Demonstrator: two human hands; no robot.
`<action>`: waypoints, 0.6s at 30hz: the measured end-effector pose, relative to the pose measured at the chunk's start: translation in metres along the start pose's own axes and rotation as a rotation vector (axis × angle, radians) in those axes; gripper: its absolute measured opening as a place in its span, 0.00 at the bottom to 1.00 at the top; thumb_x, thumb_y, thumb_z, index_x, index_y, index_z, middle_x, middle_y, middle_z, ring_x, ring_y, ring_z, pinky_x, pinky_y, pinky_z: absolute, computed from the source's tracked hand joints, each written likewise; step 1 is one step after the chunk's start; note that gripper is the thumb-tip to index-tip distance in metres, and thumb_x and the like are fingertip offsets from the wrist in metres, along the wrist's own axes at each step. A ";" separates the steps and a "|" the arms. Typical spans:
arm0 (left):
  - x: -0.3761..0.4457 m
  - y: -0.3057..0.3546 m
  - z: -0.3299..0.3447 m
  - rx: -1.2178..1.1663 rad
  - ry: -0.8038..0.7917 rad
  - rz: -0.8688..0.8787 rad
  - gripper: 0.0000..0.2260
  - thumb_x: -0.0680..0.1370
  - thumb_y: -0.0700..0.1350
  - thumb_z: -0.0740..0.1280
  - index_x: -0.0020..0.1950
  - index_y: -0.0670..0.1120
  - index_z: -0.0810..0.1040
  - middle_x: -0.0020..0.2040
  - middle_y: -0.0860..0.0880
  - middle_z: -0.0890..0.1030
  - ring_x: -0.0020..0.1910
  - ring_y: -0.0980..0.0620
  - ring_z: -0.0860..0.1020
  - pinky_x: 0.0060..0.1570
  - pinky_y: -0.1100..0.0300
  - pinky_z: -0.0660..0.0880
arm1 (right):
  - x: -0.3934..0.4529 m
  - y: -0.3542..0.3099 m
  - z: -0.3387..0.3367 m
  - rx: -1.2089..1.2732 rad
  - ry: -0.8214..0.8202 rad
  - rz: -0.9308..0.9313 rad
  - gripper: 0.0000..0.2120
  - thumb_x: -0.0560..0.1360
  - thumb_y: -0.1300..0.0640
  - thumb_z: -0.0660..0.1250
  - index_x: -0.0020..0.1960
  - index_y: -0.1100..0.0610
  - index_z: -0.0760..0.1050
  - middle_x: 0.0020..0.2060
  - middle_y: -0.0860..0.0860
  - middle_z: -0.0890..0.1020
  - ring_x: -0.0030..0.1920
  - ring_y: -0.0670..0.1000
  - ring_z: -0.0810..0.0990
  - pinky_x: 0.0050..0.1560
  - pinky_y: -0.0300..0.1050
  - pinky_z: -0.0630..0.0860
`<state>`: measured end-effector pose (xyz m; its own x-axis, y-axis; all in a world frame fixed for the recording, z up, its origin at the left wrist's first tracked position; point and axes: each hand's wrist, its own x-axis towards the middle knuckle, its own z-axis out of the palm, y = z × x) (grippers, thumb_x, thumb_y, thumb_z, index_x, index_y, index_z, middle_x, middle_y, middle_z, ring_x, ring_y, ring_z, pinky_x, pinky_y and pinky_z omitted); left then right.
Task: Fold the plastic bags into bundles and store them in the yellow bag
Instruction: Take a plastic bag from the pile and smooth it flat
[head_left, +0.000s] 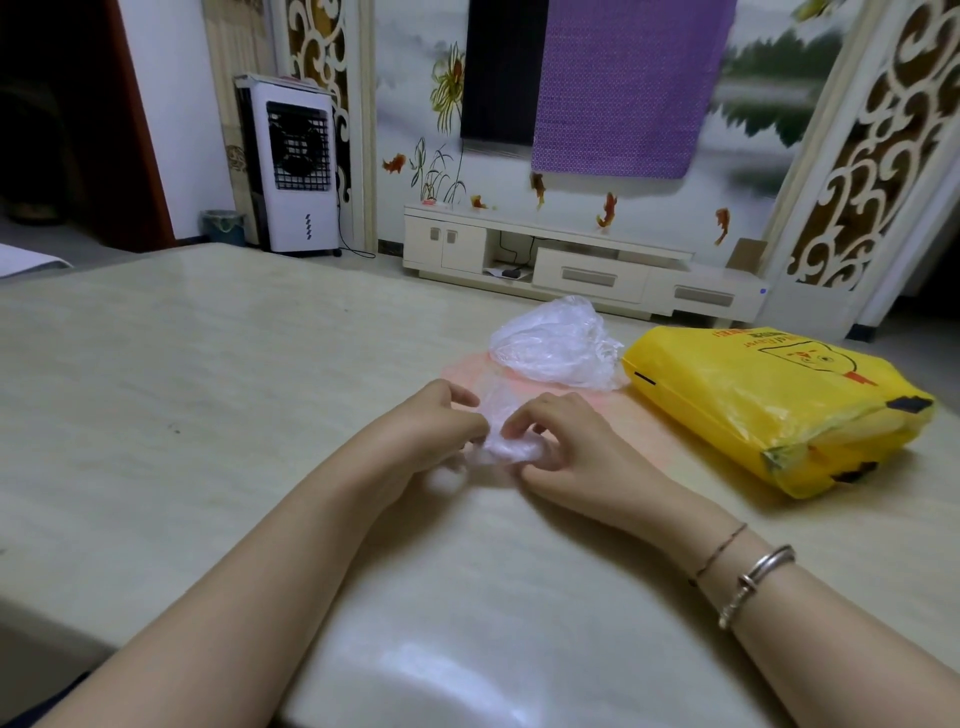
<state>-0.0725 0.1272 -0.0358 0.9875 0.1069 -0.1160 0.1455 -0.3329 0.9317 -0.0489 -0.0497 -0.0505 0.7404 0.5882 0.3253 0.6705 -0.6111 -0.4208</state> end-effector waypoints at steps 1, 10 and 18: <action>-0.001 0.000 -0.001 -0.009 -0.003 0.020 0.15 0.76 0.43 0.67 0.62 0.46 0.72 0.47 0.46 0.79 0.36 0.52 0.75 0.37 0.60 0.72 | 0.001 -0.001 0.000 -0.004 0.012 0.003 0.10 0.67 0.53 0.63 0.48 0.48 0.75 0.45 0.44 0.77 0.51 0.50 0.71 0.56 0.49 0.69; -0.017 0.004 -0.007 0.055 -0.155 0.226 0.25 0.62 0.50 0.80 0.55 0.46 0.77 0.50 0.52 0.80 0.29 0.66 0.74 0.31 0.73 0.68 | 0.002 -0.011 -0.015 0.251 -0.107 0.150 0.08 0.67 0.55 0.66 0.43 0.59 0.77 0.33 0.46 0.76 0.32 0.41 0.70 0.34 0.35 0.66; 0.008 -0.005 0.006 0.161 0.093 0.139 0.06 0.75 0.41 0.66 0.51 0.46 0.76 0.38 0.49 0.78 0.28 0.52 0.72 0.27 0.63 0.66 | 0.010 0.002 -0.003 0.457 0.119 0.370 0.06 0.75 0.59 0.68 0.47 0.58 0.72 0.36 0.53 0.79 0.33 0.48 0.74 0.33 0.37 0.69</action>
<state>-0.0648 0.1240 -0.0431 0.9899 0.1332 0.0484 0.0241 -0.4945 0.8688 -0.0396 -0.0467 -0.0458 0.9387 0.3002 0.1693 0.2977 -0.4589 -0.8371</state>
